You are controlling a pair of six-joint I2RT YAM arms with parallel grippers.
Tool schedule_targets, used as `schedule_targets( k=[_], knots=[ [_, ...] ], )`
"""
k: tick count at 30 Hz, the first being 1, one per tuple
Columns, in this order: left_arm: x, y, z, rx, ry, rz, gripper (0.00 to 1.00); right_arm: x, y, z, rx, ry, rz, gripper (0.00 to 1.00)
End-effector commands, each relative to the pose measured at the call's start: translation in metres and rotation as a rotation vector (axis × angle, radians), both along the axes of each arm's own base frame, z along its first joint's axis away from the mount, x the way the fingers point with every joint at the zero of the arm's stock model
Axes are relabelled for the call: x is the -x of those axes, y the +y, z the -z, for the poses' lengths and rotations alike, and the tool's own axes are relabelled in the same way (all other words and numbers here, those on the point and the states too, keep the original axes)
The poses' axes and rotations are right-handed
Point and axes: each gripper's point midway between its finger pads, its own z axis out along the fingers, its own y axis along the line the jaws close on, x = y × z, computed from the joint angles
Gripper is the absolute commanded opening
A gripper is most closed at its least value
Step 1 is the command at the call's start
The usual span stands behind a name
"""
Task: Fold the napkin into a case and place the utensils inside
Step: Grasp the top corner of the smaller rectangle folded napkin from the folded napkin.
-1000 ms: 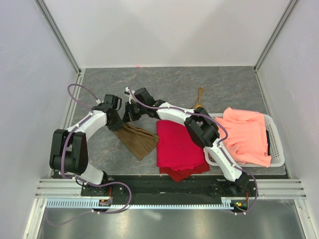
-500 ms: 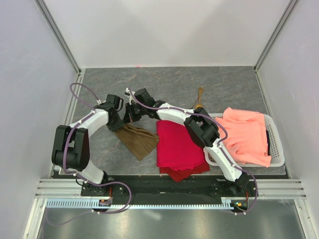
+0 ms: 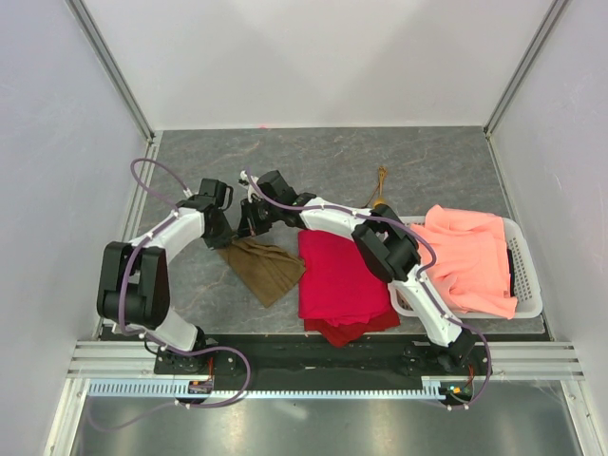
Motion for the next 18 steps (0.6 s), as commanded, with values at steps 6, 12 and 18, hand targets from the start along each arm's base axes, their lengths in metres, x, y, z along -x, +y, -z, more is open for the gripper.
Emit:
schedule_targets(
  k=[6, 12, 18],
  knots=[
    [-0.011, -0.004, -0.025, 0.109, -0.103, -0.003, 0.02, 0.017, -0.008, -0.024, 0.015, -0.064, -0.067, 0.0],
    [-0.013, -0.011, -0.033, 0.147, -0.121, 0.02, 0.02, 0.029, 0.002, -0.018, 0.028, -0.066, -0.074, 0.0],
    [-0.012, -0.016, -0.04, 0.17, -0.133, 0.04, 0.02, 0.032, 0.013, -0.011, 0.036, -0.033, -0.02, 0.0]
  ],
)
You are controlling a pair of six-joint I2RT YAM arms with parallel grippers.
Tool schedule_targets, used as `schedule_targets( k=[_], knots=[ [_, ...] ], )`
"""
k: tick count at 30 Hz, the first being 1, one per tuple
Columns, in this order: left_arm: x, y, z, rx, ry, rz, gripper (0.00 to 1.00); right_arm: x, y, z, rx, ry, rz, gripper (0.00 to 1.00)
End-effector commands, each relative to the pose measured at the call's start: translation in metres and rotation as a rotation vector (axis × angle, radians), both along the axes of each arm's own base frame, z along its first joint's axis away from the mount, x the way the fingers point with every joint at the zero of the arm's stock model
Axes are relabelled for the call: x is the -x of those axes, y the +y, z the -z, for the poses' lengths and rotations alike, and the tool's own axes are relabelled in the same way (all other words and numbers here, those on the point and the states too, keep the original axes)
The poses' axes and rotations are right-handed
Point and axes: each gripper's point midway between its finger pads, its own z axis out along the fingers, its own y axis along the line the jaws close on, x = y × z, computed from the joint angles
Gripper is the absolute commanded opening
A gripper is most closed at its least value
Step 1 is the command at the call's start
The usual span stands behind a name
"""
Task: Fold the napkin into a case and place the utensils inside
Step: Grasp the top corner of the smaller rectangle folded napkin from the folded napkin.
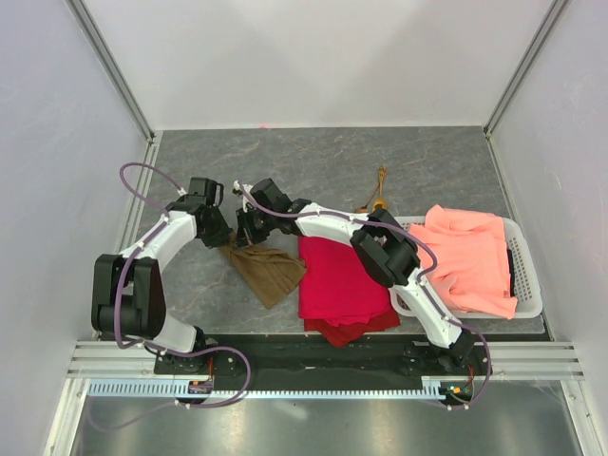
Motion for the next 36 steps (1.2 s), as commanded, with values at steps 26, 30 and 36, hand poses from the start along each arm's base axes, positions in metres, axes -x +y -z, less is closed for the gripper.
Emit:
schedule_targets(
  k=[26, 30, 36],
  knots=[
    [0.002, 0.001, -0.006, 0.063, -0.031, -0.001, 0.02, -0.015, 0.031, -0.029, -0.389, 0.46, 0.47, 0.0],
    [0.004, 0.006, -0.001, 0.063, -0.019, -0.016, 0.02, -0.019, 0.033, -0.029, -0.426, 0.43, 0.467, 0.0],
    [0.006, 0.017, 0.001, 0.087, -0.012, -0.059, 0.03, -0.015, 0.034, -0.008, -0.324, 0.35, 0.387, 0.05]
  ],
)
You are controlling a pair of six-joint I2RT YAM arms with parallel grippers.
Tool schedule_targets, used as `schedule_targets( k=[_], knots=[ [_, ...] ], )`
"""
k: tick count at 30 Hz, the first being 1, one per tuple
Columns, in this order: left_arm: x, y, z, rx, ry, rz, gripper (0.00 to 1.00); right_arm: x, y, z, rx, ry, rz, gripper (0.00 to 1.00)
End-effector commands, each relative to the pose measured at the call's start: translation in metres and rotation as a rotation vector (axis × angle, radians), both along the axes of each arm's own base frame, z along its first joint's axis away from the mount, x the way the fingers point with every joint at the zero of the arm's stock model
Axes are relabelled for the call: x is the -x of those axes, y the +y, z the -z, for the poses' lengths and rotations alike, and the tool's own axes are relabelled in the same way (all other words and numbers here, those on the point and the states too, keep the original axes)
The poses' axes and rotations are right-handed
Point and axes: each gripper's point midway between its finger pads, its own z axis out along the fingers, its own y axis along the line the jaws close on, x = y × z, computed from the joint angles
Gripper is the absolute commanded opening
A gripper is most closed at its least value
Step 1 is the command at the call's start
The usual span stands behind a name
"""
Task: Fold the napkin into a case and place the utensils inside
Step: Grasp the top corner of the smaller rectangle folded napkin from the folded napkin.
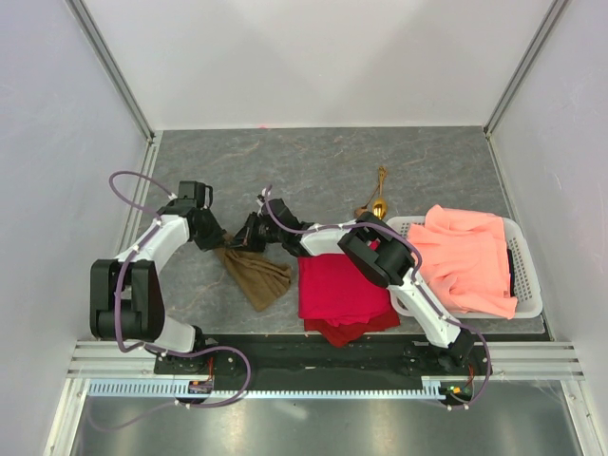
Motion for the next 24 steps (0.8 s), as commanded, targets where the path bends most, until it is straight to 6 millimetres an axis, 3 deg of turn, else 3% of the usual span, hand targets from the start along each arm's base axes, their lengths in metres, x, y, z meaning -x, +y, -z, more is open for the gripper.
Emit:
schedule_targets(
  k=[1, 2, 5, 12, 15, 17, 20, 24],
  knots=[
    [0.002, 0.002, -0.001, 0.055, -0.009, -0.021, 0.06, -0.006, 0.008, -0.021, -0.011, -0.109, -0.031, 0.05],
    [0.001, 0.011, -0.005, 0.07, -0.025, -0.056, 0.11, -0.006, 0.007, -0.019, -0.004, -0.117, -0.034, 0.05],
    [0.003, 0.012, -0.011, 0.118, -0.068, -0.086, 0.27, -0.006, 0.008, -0.016, 0.0, -0.115, -0.038, 0.05],
    [-0.001, 0.029, -0.027, 0.196, -0.129, -0.134, 0.31, -0.004, 0.01, -0.011, 0.009, -0.12, -0.054, 0.04],
    [-0.006, 0.037, -0.033, 0.197, -0.159, -0.159, 0.25, 0.0, 0.011, -0.011, 0.033, -0.129, -0.067, 0.04],
    [-0.007, 0.029, -0.03, 0.236, -0.141, -0.119, 0.23, -0.001, 0.009, -0.013, 0.069, -0.162, -0.07, 0.04],
    [-0.007, 0.008, -0.024, 0.272, -0.125, -0.008, 0.28, 0.001, 0.013, -0.017, 0.095, -0.192, -0.09, 0.04],
    [0.001, 0.01, -0.016, 0.164, -0.108, 0.003, 0.35, 0.005, 0.015, -0.019, 0.088, -0.19, -0.102, 0.04]
  ],
)
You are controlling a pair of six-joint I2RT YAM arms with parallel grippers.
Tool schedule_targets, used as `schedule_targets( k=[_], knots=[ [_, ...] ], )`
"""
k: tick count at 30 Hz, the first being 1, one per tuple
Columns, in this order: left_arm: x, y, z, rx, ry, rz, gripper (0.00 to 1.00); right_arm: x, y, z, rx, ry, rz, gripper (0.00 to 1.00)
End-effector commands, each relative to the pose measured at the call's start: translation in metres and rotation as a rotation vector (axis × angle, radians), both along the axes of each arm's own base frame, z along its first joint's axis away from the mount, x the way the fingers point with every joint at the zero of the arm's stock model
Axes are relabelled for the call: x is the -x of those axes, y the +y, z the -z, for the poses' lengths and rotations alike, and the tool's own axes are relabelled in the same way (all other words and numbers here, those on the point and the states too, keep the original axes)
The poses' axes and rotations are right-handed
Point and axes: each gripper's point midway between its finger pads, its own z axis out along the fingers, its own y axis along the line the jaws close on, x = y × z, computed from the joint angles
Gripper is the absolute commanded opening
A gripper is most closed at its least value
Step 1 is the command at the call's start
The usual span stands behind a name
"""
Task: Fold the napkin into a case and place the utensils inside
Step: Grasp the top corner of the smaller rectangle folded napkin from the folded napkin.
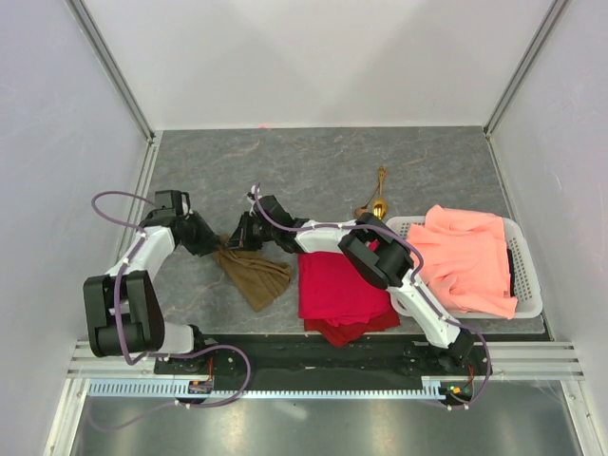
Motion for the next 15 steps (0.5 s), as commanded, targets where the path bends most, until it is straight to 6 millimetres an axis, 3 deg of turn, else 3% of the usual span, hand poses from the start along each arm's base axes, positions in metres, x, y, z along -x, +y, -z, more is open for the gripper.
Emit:
schedule_targets(
  k=[1, 6, 15],
  knots=[
    [-0.008, 0.0, -0.007, -0.09, -0.053, 0.06, 0.35, 0.002, 0.008, -0.02, -0.008, -0.058, -0.028, 0.04],
    [-0.009, 0.009, 0.002, -0.135, -0.007, 0.046, 0.34, 0.003, 0.008, -0.022, -0.006, -0.067, -0.03, 0.02],
    [-0.01, 0.015, -0.002, -0.273, 0.024, 0.079, 0.31, 0.003, 0.008, -0.022, -0.002, -0.073, -0.035, 0.01]
  ],
)
